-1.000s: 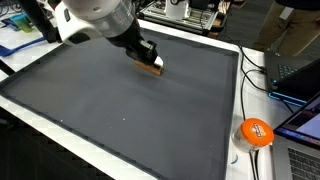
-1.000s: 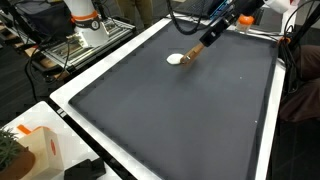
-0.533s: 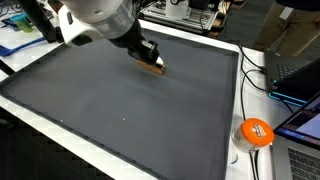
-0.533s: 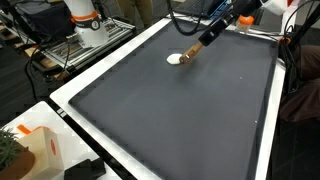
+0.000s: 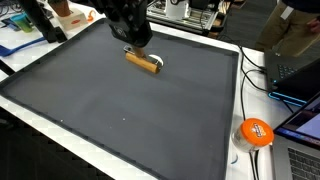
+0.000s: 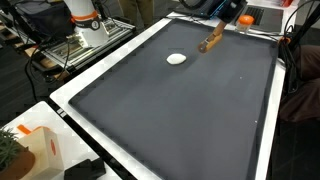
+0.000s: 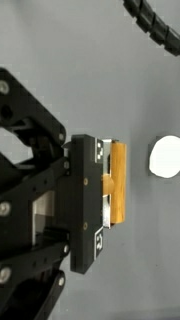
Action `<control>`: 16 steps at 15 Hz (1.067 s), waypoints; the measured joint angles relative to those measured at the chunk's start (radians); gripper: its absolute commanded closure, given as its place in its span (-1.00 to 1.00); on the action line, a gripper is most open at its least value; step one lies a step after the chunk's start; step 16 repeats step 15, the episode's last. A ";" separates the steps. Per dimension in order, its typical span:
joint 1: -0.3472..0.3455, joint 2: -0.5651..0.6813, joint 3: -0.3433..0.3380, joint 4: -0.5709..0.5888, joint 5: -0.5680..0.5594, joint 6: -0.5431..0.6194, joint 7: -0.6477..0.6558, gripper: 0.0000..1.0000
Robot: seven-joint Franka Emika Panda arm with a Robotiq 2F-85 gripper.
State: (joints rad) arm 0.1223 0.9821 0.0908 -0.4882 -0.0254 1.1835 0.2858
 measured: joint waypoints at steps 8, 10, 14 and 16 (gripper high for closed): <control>0.077 -0.080 -0.054 0.090 0.025 0.094 0.156 0.57; 0.100 -0.094 -0.061 0.093 0.025 0.152 0.163 0.57; 0.133 -0.114 -0.067 0.096 0.023 0.248 0.161 0.07; 0.139 -0.118 -0.069 0.097 0.023 0.259 0.161 0.07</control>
